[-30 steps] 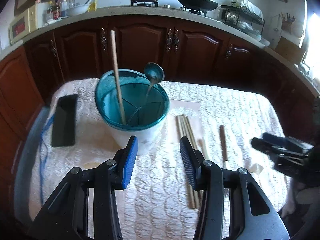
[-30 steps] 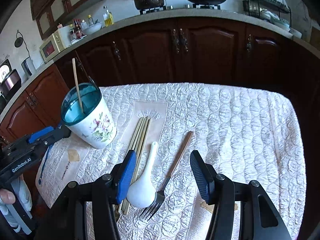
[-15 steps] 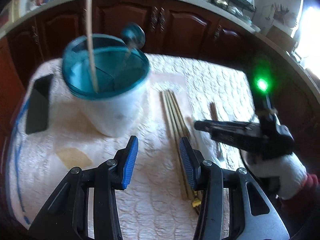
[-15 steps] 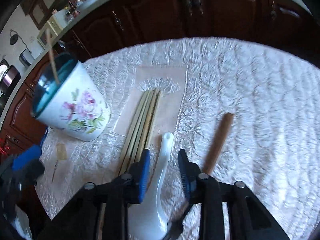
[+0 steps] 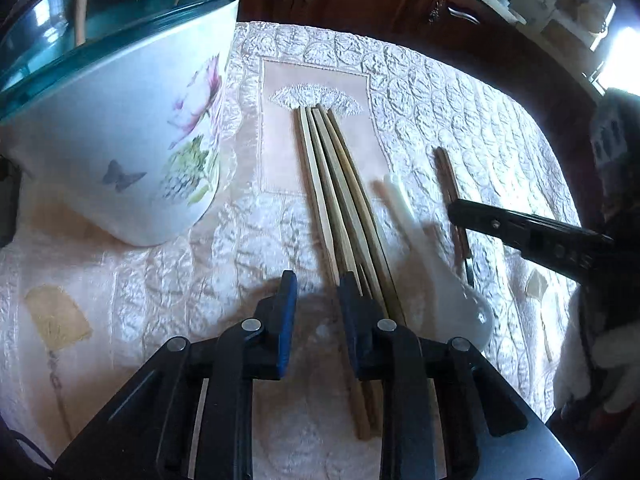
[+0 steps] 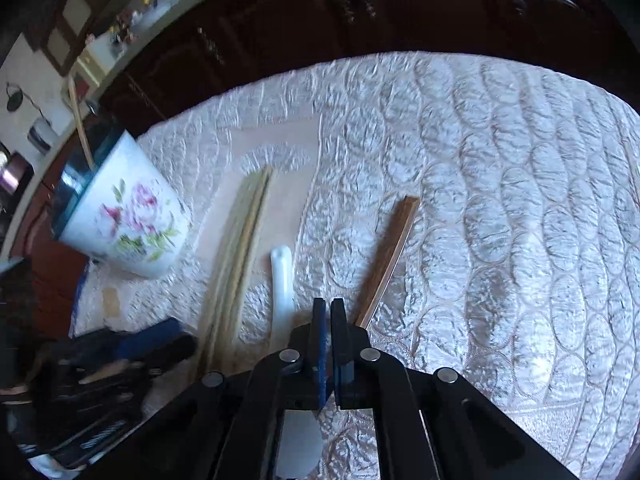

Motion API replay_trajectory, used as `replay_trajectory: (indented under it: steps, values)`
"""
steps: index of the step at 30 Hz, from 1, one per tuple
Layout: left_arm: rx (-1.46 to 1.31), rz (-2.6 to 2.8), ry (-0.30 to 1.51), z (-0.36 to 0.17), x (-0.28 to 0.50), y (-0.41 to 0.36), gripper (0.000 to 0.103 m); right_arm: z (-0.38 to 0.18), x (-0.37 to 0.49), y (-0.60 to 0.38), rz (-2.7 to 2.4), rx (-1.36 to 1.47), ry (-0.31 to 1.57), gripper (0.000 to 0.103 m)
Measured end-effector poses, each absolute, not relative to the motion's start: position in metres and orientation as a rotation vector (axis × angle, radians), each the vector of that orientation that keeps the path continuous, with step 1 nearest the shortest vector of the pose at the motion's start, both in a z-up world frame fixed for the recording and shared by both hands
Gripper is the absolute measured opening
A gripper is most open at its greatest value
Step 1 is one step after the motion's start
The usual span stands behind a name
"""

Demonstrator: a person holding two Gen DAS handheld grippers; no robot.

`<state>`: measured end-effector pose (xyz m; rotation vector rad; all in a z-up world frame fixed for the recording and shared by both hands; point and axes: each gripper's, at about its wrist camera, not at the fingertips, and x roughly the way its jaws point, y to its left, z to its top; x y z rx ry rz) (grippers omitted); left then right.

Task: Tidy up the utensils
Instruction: 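Grasp another wooden chopstick with the left tool while the right tool grasps the brown-handled fork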

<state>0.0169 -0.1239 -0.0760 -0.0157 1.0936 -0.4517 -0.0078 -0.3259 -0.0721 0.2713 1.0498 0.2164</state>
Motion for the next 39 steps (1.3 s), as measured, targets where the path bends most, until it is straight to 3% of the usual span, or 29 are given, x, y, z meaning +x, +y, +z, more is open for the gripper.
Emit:
replay_trajectory:
  steps: [2,4,6,8,11,13,15,24,27,28,30,39]
  values:
    - [-0.018,-0.452,1.101,-0.076,0.019,-0.127,0.02,-0.069,-0.009,-0.332,0.208,0.264,1.044,0.008]
    - [-0.02,-0.457,1.105,-0.078,0.022,-0.13,0.02,-0.064,-0.012,-0.339,0.163,0.268,1.022,0.021]
    - [-0.008,-0.439,1.101,-0.08,0.021,-0.131,0.013,-0.062,-0.012,-0.35,0.15,0.29,1.024,0.024]
    - [-0.033,-0.432,1.108,-0.08,0.024,-0.126,0.005,-0.065,-0.009,-0.353,0.125,0.275,1.05,0.024]
    - [-0.045,-0.44,1.124,-0.079,0.021,-0.12,0.005,-0.079,0.005,-0.355,0.106,0.279,1.076,0.024]
    - [-0.023,-0.446,1.123,-0.077,0.014,-0.117,0.005,-0.084,0.01,-0.352,0.121,0.277,1.077,0.015]
    - [-0.001,-0.462,1.131,-0.075,0.002,-0.11,0.004,-0.083,0.013,-0.351,0.139,0.282,1.084,0.014]
    - [0.072,-0.548,1.194,-0.073,-0.048,-0.083,0.004,-0.079,-0.052,-0.364,0.261,0.264,1.191,0.009]
    - [0.068,-0.534,1.162,-0.068,-0.04,-0.087,0.01,-0.073,-0.061,-0.359,0.248,0.202,1.18,0.012]
    - [0.067,-0.524,1.154,-0.067,-0.034,-0.088,0.018,-0.071,-0.06,-0.358,0.234,0.184,1.17,0.024]
    - [0.061,-0.523,1.13,-0.063,-0.023,-0.094,0.023,-0.071,-0.052,-0.355,0.219,0.188,1.159,0.03]
    - [0.164,-0.451,1.066,-0.069,0.022,-0.136,0.023,-0.075,-0.015,-0.35,0.187,0.199,1.157,0.029]
